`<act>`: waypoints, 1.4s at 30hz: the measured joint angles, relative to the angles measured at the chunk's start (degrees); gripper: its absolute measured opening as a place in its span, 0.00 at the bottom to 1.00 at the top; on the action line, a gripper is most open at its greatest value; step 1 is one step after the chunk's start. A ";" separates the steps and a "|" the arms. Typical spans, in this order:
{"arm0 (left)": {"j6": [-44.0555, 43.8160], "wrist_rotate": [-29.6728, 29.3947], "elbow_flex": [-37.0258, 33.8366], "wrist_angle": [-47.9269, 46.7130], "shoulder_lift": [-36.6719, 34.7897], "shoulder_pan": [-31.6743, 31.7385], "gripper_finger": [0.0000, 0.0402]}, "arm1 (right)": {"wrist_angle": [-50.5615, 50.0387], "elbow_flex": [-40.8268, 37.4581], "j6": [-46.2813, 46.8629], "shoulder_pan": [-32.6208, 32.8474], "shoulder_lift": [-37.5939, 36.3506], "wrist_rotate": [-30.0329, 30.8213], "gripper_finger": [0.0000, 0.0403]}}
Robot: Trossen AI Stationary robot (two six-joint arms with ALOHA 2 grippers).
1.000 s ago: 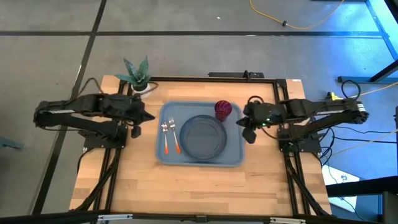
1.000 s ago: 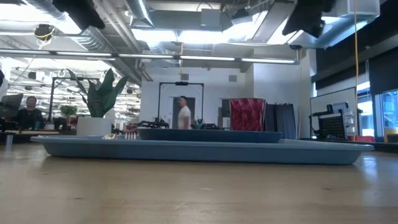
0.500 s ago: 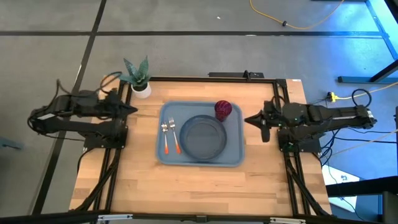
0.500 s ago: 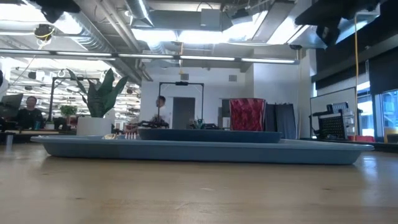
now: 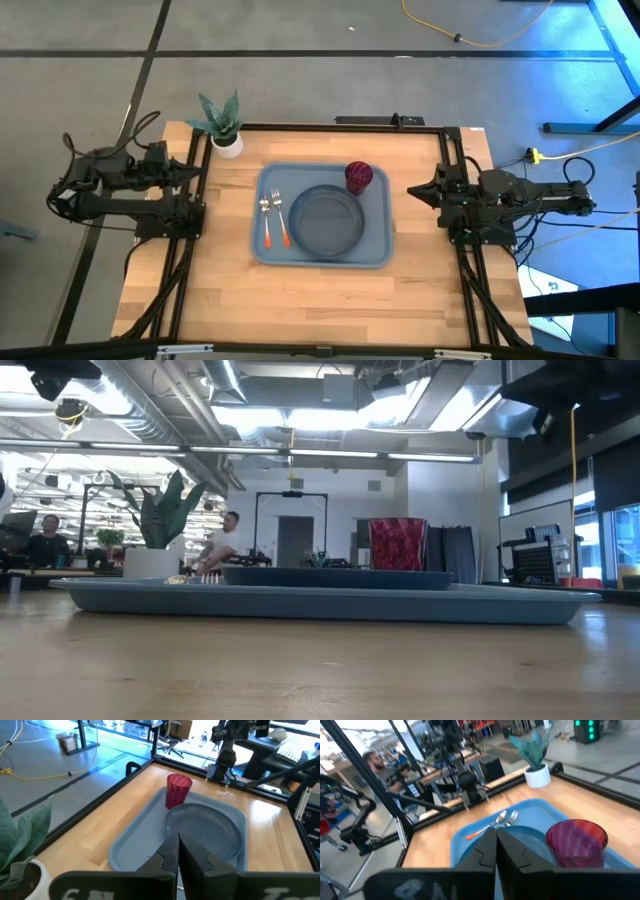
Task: Pick and place plate/cup/fork/spoon on tray
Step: Return to Home Position
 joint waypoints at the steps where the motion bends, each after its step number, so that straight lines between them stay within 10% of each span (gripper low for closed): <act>1: -0.01 -0.10 0.00 -0.03 -0.38 0.00 0.00 | 0.44 -0.75 0.00 0.00 -1.20 0.05 0.01; 15: -0.02 -0.66 0.00 -0.14 -1.62 0.00 0.00 | 5.67 -12.39 -1.16 0.00 -17.90 2.80 0.01; 42: 0.42 -0.66 0.00 -0.78 -1.58 0.00 0.00 | 17.61 -24.81 -4.33 0.00 -17.56 -5.13 0.01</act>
